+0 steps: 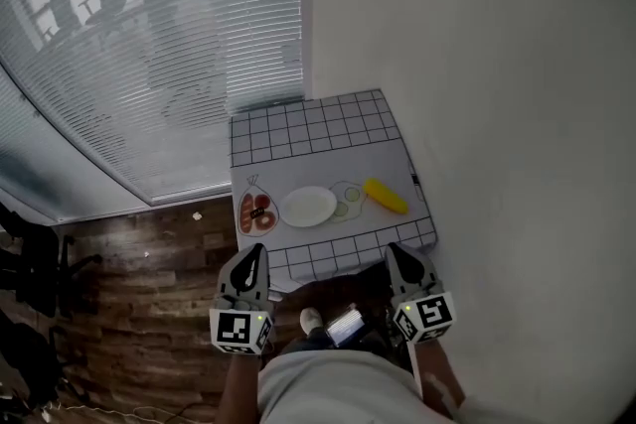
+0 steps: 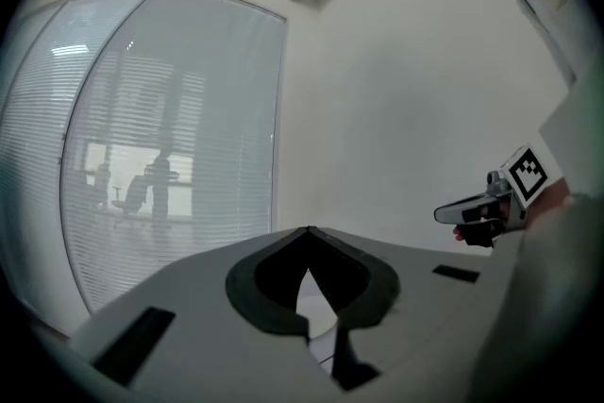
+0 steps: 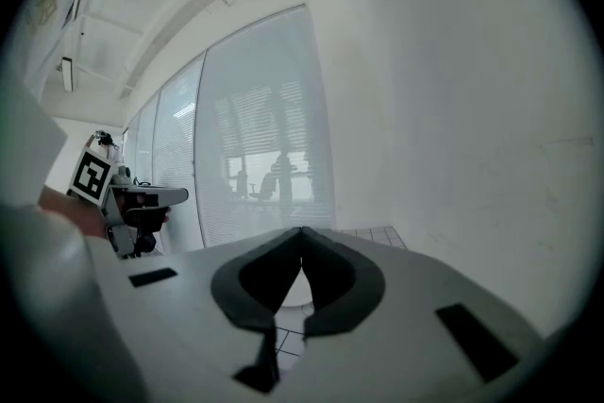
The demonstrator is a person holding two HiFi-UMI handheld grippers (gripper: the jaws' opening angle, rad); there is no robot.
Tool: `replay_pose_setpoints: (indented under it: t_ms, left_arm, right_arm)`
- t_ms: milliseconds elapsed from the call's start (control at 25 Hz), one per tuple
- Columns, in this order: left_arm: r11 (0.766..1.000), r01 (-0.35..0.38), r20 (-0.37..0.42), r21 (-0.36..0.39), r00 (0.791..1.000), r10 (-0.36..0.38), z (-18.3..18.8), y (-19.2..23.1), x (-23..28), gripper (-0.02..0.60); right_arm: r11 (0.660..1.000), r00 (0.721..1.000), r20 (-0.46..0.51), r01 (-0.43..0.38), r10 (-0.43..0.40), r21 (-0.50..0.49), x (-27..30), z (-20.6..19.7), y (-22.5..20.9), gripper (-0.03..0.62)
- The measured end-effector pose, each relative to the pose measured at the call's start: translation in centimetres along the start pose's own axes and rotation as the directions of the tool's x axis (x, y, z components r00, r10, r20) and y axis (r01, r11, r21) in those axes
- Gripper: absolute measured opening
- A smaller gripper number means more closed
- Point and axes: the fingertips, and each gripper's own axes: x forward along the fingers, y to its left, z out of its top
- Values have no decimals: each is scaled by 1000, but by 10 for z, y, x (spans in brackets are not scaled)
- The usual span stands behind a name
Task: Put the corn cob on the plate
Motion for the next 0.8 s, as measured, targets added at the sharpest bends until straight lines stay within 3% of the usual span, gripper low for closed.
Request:
replay_pose_setpoints:
  t_ms: [480,800]
  left_arm:
    - [994,112,-71,1,991,-112,-16,-18,65,8]
    - [984,178,-108,-28,978,-180,-36,-45,113,8]
  right_arm:
    - [997,995,-71,67,-68,-28,18,-23,-41,8]
    - [997,988,-139,73,-70,21,50,-45,-79,8]
